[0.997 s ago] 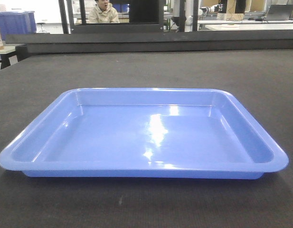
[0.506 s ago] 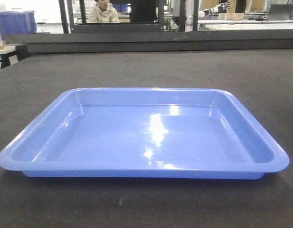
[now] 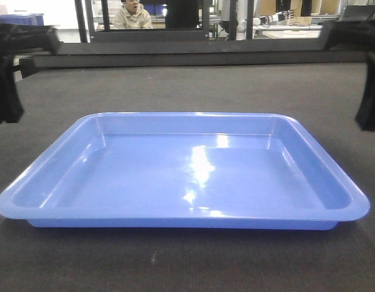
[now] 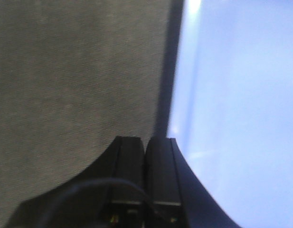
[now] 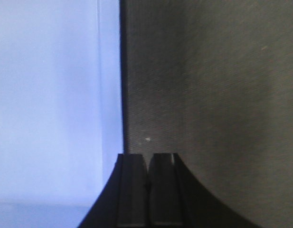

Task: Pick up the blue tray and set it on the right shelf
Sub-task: 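Lower both grippers open toward the tray's two side rims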

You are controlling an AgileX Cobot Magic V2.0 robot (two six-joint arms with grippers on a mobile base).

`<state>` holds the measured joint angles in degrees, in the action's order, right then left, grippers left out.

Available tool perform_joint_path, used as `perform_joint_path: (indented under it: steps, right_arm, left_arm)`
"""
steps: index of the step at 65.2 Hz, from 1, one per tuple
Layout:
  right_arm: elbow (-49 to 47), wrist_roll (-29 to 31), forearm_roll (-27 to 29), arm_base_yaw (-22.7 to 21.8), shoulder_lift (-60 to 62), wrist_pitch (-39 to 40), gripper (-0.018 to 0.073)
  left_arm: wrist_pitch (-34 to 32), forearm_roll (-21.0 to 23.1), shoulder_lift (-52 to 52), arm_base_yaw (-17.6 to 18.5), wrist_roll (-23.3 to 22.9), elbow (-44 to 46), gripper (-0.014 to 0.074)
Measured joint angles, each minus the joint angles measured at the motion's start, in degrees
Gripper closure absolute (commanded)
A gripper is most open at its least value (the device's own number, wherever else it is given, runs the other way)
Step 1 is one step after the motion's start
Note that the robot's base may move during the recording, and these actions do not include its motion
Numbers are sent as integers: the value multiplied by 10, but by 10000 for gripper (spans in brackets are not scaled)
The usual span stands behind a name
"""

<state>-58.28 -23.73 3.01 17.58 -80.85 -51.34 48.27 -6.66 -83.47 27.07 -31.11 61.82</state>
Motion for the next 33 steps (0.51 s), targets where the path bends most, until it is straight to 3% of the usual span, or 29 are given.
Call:
perform_joint_path:
  steps: [14, 26, 33]
  right_arm:
    - [-34, -32, -12, 38, -63, -5, 498]
    - [-97, -35, -12, 44, -102, -32, 498]
    - [-117, -36, -12, 44, -113, -43, 450]
  left_arm:
    - [30, 10, -47, 0, -5, 38, 638]
    - [49, 31, -61, 0, 47, 57, 634]
    - [54, 41, -65, 0, 66, 65, 552]
